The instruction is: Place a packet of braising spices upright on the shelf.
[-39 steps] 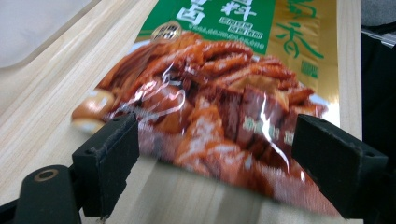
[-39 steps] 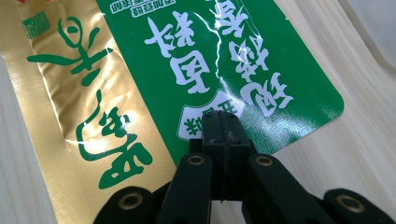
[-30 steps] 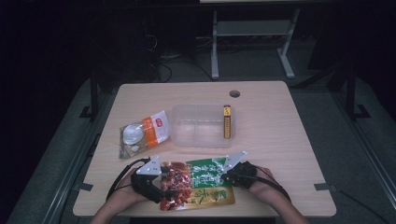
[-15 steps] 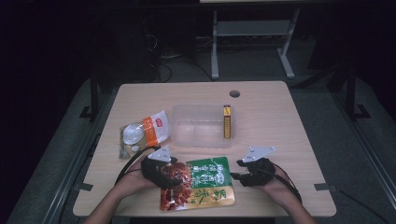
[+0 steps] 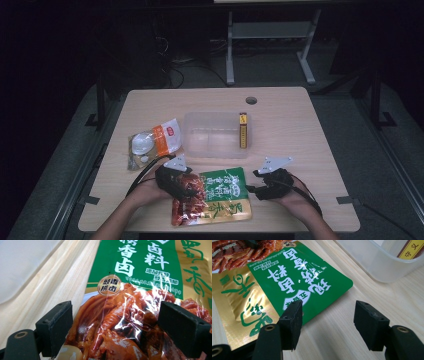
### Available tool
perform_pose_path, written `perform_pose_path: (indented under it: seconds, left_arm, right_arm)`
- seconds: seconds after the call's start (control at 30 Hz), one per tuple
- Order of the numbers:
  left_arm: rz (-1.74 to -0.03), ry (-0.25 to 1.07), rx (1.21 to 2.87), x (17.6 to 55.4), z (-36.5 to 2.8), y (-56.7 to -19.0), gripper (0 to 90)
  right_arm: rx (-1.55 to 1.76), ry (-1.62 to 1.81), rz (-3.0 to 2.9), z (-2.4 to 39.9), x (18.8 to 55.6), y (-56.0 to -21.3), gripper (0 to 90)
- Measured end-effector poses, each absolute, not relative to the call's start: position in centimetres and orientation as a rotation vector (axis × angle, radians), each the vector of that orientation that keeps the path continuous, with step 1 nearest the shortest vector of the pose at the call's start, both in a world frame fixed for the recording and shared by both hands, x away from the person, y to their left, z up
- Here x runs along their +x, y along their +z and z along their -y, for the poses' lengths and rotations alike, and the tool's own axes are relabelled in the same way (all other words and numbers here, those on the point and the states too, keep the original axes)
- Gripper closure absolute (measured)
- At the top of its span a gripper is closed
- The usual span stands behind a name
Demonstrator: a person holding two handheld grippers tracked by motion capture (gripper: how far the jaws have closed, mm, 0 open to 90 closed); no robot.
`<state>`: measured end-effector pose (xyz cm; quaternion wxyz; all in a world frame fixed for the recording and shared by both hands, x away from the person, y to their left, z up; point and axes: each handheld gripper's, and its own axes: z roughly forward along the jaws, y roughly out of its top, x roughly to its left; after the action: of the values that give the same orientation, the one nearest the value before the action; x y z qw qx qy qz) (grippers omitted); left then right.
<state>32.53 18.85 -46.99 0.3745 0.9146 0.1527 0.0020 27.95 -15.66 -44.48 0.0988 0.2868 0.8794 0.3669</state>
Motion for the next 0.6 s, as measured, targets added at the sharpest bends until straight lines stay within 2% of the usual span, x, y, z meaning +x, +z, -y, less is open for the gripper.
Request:
perform_pose_path:
  seconds: [0.17, 0.23, 0.4, 0.6]
  left_arm:
    - [-0.391, 0.026, 2.349, 32.2, -18.7, -46.9, 13.9]
    - [-0.380, 0.044, 2.363, 32.1, -18.7, -46.8, 18.4]
    - [-0.305, 0.063, 2.404, 31.2, -17.9, -46.3, 45.8]
    - [-0.301, 0.057, 2.413, 31.0, -17.6, -46.1, 67.9]
  right_arm:
    - [0.851, 1.085, -2.600, 15.8, 28.0, -44.5, 39.7]
    - [0.852, 1.088, -2.598, 15.8, 28.0, -44.5, 39.7]
    - [0.852, 1.093, -2.588, 15.8, 27.9, -44.3, 39.8]
    - [0.847, 1.101, -2.579, 16.0, 28.0, -44.2, 39.7]
